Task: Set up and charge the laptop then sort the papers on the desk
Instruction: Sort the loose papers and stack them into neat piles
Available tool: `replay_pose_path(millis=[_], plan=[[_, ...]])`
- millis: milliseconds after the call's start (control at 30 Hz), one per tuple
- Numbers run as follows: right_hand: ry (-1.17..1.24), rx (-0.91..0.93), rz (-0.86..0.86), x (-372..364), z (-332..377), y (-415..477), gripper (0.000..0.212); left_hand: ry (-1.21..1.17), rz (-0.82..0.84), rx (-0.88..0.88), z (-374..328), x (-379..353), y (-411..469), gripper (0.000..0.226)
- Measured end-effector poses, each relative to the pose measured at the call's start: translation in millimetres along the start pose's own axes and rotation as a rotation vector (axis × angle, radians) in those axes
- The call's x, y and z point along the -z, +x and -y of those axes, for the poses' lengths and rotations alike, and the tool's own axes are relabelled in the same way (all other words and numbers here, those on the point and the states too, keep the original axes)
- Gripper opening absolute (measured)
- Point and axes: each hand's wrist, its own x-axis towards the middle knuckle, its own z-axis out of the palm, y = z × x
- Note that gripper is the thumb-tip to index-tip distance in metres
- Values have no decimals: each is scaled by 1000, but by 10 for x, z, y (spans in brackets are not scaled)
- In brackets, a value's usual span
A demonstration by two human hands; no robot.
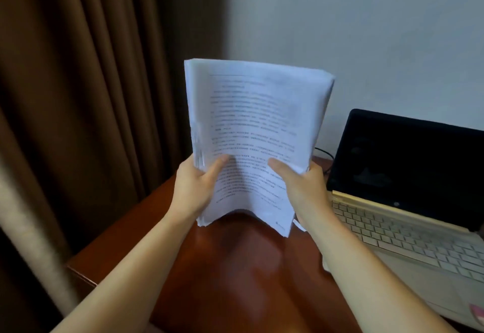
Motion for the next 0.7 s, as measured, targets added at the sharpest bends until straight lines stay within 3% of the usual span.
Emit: replay_pose_path(millis=[133, 267, 700], plan=[[38, -83, 2, 33, -172, 8, 24, -40, 123, 43, 55, -13, -41, 23], [30, -60, 35, 77, -184, 8, 22, -152, 112, 191, 42, 35, 73, 27], [76, -88, 112, 126, -189, 16, 29, -44, 46, 139, 49, -43, -42, 29]])
